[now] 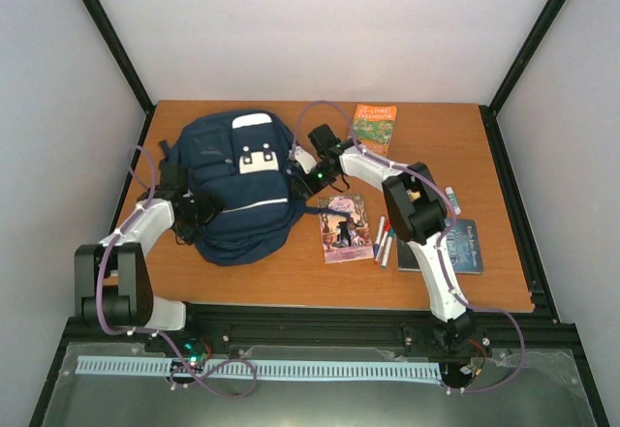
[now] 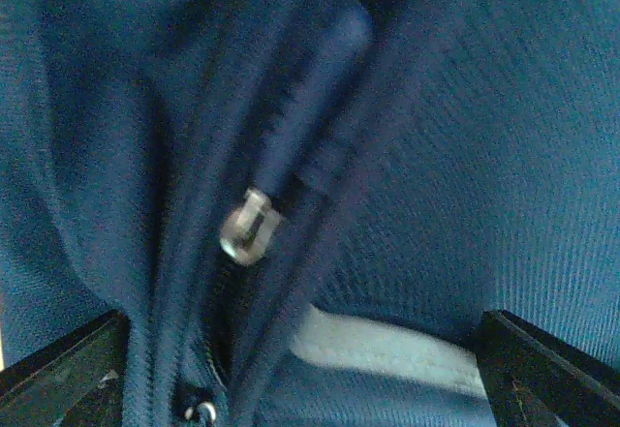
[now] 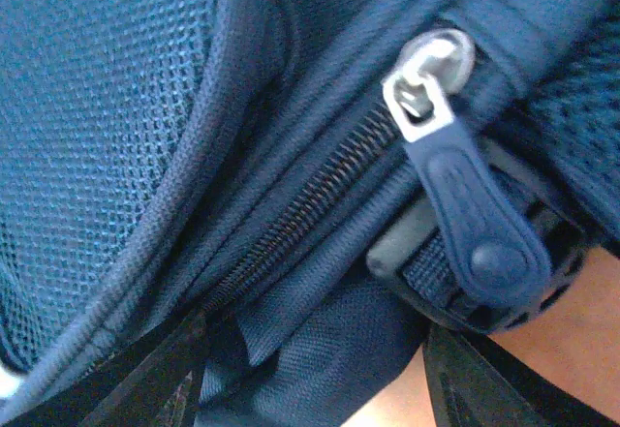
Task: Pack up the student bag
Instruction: Adjust the student bag at the center of the board.
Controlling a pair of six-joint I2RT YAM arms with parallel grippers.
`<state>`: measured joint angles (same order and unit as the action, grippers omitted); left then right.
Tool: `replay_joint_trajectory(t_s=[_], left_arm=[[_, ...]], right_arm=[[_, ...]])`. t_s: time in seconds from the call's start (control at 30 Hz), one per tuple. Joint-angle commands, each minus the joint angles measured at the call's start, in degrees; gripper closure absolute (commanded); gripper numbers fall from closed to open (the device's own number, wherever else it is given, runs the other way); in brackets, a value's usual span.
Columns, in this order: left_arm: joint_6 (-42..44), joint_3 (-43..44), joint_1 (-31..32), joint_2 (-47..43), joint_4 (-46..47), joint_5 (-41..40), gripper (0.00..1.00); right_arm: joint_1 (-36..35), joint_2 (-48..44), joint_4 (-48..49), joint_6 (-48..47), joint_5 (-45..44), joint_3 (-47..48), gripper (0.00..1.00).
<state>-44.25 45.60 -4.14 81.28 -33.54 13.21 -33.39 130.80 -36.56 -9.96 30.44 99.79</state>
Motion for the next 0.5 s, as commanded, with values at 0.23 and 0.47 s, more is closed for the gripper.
replay_joint_trajectory(t_s=[0.23, 0.47], left_arm=[[-1.82, -0.14, 4.67, -14.10, -11.58, -2.93, 0.01], [-0.77, 9.24, 4.74, -22.54, -18.39, -6.43, 0.00]], right_arm=[[-1.06, 9.51, -4.83, 2.61, -1.91, 17.65, 0.38], [2.41, -8.64, -3.75, 0.54, -4.04, 7.38, 0.35]])
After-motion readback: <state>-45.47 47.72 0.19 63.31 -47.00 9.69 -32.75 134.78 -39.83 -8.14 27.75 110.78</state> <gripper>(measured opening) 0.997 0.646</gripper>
